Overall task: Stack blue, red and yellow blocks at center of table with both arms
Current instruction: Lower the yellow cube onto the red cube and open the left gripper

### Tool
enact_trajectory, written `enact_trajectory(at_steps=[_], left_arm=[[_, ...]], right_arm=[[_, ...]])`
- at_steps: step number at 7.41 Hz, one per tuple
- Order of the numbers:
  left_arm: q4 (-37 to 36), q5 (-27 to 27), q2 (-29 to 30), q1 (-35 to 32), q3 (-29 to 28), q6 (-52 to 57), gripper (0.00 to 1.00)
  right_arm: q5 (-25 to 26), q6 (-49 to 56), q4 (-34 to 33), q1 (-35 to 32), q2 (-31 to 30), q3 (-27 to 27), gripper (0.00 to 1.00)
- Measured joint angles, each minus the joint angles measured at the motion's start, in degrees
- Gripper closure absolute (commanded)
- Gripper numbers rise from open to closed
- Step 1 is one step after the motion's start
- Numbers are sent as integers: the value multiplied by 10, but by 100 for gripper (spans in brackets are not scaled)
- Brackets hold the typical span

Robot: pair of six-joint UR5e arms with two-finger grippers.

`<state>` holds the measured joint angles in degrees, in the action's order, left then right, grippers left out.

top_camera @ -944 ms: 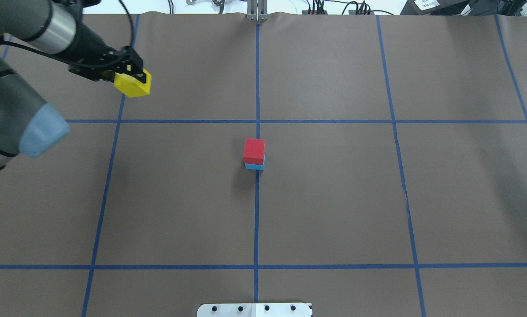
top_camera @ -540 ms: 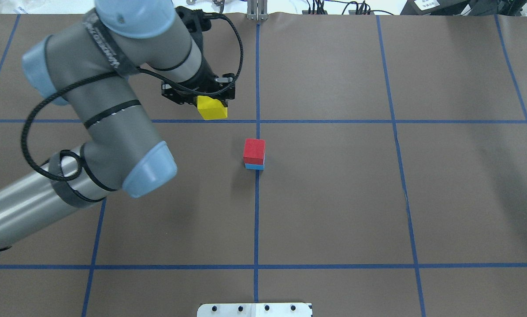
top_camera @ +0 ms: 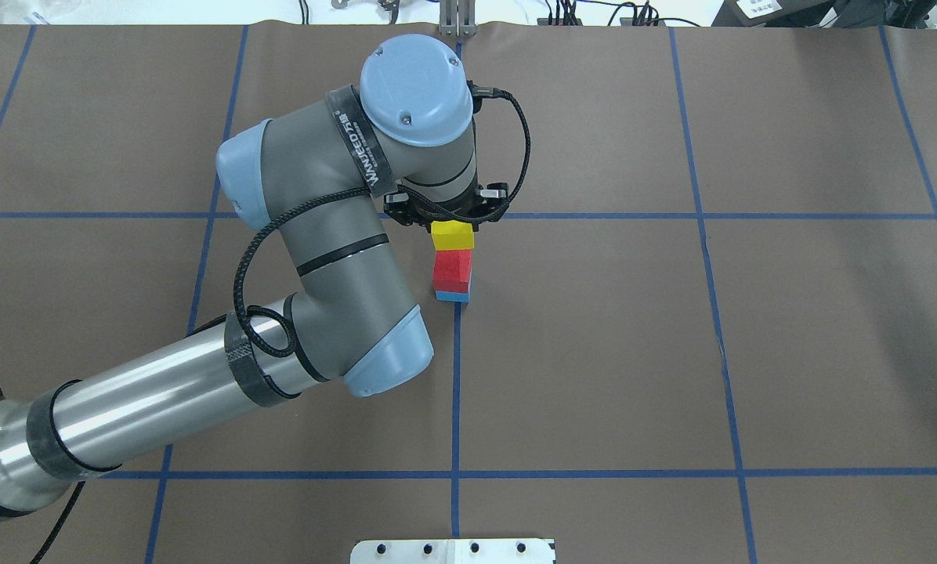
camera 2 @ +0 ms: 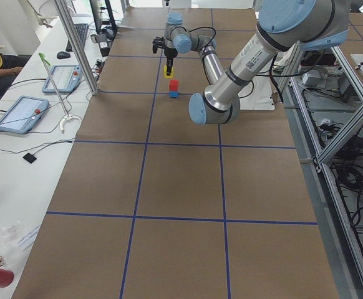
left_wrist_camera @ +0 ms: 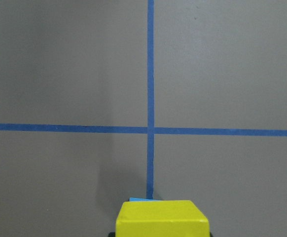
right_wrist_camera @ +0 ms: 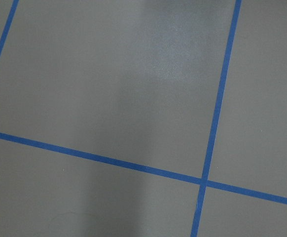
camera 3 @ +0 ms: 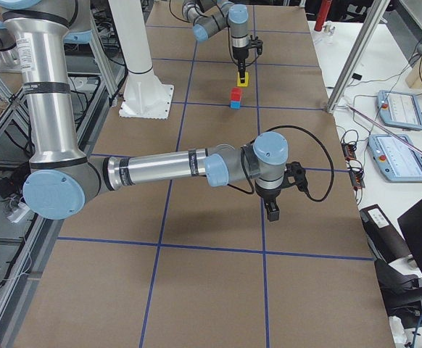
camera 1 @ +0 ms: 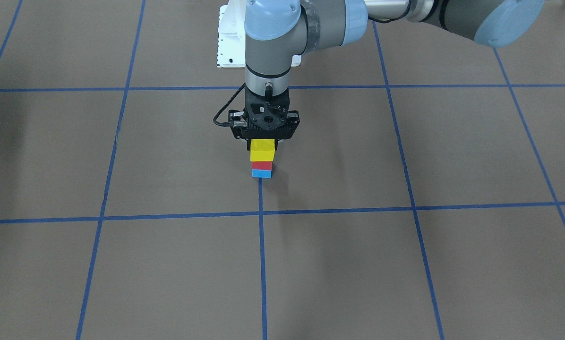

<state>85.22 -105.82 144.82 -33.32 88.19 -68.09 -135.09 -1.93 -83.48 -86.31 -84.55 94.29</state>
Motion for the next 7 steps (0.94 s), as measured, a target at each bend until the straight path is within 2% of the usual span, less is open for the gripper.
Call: enact_trajectory(at_steps=[7], left_arm=[[8,9,-14,16,-8,7,100]], right_arm=[[0,0,0,0,0,2,0]])
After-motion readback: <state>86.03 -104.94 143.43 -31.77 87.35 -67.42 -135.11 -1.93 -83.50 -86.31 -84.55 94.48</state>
